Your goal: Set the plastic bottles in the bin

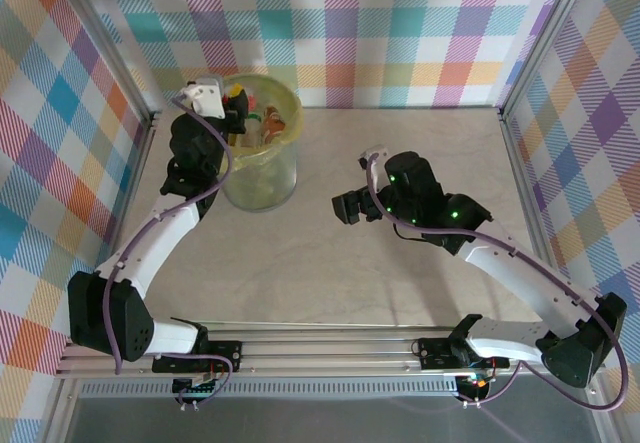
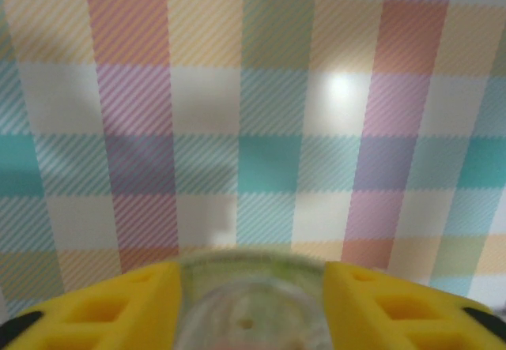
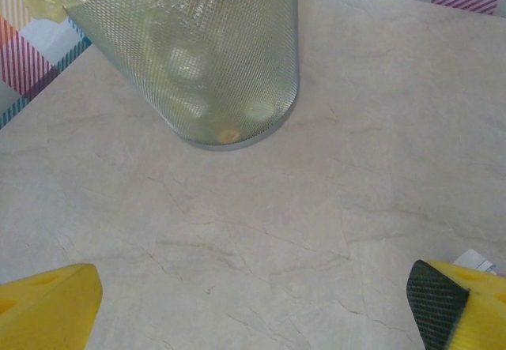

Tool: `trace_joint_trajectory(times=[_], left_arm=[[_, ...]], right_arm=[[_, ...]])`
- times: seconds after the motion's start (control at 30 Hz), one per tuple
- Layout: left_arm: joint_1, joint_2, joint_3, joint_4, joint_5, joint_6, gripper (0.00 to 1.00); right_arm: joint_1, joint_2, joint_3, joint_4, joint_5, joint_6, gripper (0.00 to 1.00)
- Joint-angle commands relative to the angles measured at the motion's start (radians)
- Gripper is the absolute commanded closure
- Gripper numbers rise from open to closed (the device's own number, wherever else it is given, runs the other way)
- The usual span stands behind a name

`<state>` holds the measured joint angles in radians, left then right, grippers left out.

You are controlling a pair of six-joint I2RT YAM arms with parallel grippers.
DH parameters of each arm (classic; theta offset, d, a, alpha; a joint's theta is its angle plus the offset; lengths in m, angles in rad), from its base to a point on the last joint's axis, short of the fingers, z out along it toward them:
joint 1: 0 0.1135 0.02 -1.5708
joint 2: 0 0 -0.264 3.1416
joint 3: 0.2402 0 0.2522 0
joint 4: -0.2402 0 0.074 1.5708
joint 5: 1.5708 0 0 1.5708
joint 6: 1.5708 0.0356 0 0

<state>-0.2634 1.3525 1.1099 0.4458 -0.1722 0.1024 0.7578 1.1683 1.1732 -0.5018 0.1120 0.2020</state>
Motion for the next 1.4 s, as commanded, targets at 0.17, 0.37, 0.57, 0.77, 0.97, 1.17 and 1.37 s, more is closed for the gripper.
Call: trace_joint_trajectory(times=[0.17,0.37,0.57,0.77,0.97,1.17,1.37], left_arm=[[0.006,-0.087,0.005,-0.098,-0.046,-0.047,0.33],[0.006,-0.147,0.018,-0.203,-0.12,-0.093,0.27],[0.01,-0.195,0.05,-0.349,-0.166,-0.186,0.27],[0.011,-0.182,0.201,-0.631,-0.191,-0.291,0.27],[0.012,-0.17,0.34,-0.909,-0.143,-0.384,0.15],[0.012,-0.24,0.313,-0.942,-0.029,-0.447,0.0],[0.012,-0.298,0.253,-0.939,0.01,-0.482,0.0]], right_arm=[[-0.01,0.01,-0.006,0.014,-0.026,0.01,0.0],[-0.011,0.006,-0.007,0.008,-0.025,0.014,0.0],[-0.022,0.011,0.02,-0.031,0.018,0.054,0.0],[-0.128,0.065,0.099,-0.185,0.042,0.126,0.0],[-0.371,0.165,0.112,-0.274,-0.143,0.118,0.0],[-0.546,0.307,0.151,-0.284,-0.265,0.048,0.0],[-0.665,0.457,0.209,-0.274,-0.351,-0.038,0.0]])
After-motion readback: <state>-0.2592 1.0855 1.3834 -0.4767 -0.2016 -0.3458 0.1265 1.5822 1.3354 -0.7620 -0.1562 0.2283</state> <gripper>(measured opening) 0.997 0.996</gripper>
